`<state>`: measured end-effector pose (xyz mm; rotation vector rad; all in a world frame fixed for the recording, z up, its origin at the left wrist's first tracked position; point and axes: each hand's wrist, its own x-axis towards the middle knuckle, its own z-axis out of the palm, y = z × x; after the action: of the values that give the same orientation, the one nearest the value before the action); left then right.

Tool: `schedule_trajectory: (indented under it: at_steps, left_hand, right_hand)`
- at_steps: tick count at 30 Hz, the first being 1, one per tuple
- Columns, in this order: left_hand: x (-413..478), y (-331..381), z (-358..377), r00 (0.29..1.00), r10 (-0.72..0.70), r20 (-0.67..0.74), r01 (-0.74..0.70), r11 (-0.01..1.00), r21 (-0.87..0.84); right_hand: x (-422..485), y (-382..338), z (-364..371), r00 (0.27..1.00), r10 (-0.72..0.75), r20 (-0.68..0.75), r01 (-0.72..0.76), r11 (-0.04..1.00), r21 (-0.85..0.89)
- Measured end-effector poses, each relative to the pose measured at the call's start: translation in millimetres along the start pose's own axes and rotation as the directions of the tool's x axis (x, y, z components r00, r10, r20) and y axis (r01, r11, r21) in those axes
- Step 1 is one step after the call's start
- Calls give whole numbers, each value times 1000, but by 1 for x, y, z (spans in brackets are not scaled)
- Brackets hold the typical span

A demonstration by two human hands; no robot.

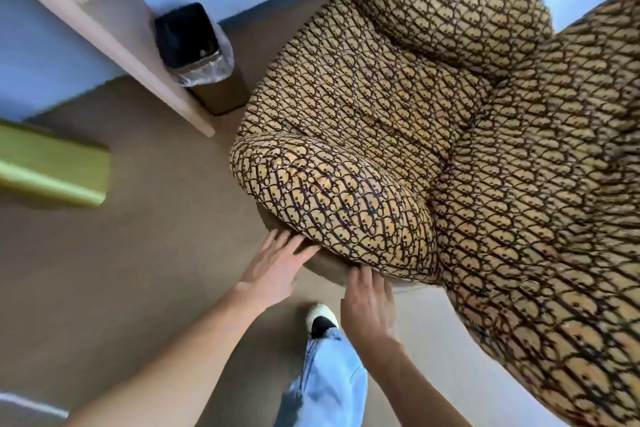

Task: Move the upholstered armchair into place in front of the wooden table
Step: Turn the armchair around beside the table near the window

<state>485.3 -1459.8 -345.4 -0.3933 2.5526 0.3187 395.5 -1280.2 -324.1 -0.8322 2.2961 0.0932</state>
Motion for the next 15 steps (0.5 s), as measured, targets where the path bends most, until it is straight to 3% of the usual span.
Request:
schedule_trajectory:
  at_steps: [6,9,15]
  left_hand:
    - [36,-22,15,996,41,77,-46,997,60]
    - [45,-25,17,996,76,37,-80,991,111]
    - [53,-53,17,980,174,-93,-164,981,102]
  right_hand:
    - [26,-6,35,998,56,-33,-56,998,-14]
    - [45,-22,37,987,149,-63,-151,988,-31]
    - [60,-57,61,896,287,-339,-287,956,51]
